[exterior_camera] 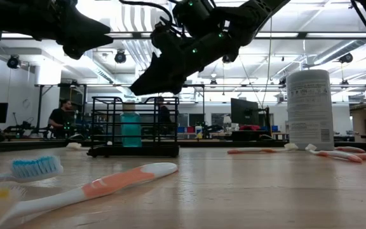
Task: Pick & Place toothbrushing station
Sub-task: Put the blue mouthwash into the middle section of the wire organizer
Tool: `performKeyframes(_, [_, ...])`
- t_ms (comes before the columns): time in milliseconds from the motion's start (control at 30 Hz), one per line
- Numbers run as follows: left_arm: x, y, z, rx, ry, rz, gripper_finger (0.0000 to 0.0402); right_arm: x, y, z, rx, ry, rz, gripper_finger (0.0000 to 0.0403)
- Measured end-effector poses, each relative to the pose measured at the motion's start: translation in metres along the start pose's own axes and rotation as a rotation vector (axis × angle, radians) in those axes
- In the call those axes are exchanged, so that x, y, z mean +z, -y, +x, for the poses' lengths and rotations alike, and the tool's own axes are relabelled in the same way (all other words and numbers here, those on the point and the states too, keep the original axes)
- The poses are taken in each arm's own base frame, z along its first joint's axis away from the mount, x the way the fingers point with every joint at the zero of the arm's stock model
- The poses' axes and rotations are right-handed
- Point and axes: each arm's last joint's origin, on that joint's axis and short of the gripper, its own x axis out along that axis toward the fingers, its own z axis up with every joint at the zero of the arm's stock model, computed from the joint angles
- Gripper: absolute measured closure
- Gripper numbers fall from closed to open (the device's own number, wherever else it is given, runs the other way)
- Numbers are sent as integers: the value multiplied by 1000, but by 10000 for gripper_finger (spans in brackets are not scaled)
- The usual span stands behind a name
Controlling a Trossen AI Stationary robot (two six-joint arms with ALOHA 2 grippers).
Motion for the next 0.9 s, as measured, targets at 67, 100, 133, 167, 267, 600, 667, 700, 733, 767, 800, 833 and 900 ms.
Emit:
performKeyframes(67, [0, 0, 0, 0, 0, 0, 215, 3, -1, -2, 3, 10, -3, 273])
performKeyframes(100, [0, 0, 0, 0, 0, 0, 215, 5, -2, -4, 4, 15, -5, 283])
performKeyframes(133, [0, 0, 0, 0, -1, 0, 215, 6, -2, -6, 7, 16, -4, 293])
performKeyframes(167, [0, 0, 0, 1, -1, 0, 216, 7, -3, -7, 11, 10, -3, 306])
performKeyframes(267, [0, 0, 0, 1, -1, 5, 215, 8, -5, -11, 51, -6, -1, 351])
performKeyframes(600, [0, -1, 0, 35, 0, 65, 215, 9, -16, -9, 148, 8, 10, 395])
performKeyframes(667, [0, -1, 0, 42, 2, 76, 216, 10, -16, -9, 148, 15, 15, 395])
performKeyframes(700, [0, -2, 0, 51, 3, 84, 216, 10, -16, -9, 148, 15, 15, 395])
performKeyframes(733, [0, -2, 0, 64, 3, 96, 216, 10, -16, -9, 148, 16, 15, 395])
performKeyframes(767, [1, -2, 0, 78, 5, 108, 215, 9, -15, -9, 148, 14, 15, 395])
performKeyframes(800, [1, -3, 0, 96, 5, 121, 215, 9, -15, -8, 148, 12, 15, 395])
performKeyframes(833, [1, -3, -1, 111, 7, 130, 215, 8, -15, -8, 148, 10, 16, 395])
performKeyframes(900, [1, -4, -1, 135, 8, 144, 215, 6, -15, -6, 148, 7, 17, 395])
